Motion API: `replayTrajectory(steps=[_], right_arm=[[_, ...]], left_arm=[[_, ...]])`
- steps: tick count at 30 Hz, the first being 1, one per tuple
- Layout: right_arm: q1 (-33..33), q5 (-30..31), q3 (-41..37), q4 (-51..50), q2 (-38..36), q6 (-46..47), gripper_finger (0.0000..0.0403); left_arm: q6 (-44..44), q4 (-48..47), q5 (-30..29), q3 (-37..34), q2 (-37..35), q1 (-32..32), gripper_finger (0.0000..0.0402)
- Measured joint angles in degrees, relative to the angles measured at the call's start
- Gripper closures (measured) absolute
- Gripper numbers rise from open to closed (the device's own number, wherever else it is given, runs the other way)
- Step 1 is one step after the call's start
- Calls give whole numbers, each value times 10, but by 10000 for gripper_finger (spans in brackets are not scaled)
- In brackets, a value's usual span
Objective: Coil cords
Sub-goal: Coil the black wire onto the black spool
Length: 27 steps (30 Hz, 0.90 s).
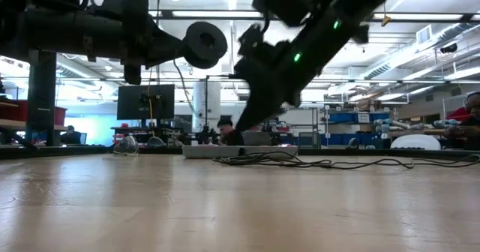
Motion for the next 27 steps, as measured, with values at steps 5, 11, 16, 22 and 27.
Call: replayTrajectory(steps=[5, 11, 16, 22, 27], right_arm=[[-22, 0, 0, -59, -72, 25, 402], [-50, -2, 0, -67, -119, 24, 403], [-51, -13, 23, -69, -125, 10, 403], [-35, -17, 63, -74, -123, -21, 403], [-31, -11, 75, -77, -123, -32, 403]], left_arm=[[0, -21, 28, 0, 0, 0, 401], [-13, -74, 39, 10, 0, 0, 401], [-51, -159, 0, 34, 0, 1, 402], [-54, -210, -42, 58, 0, 2, 402], [-54, -214, -54, 67, 0, 2, 401]])
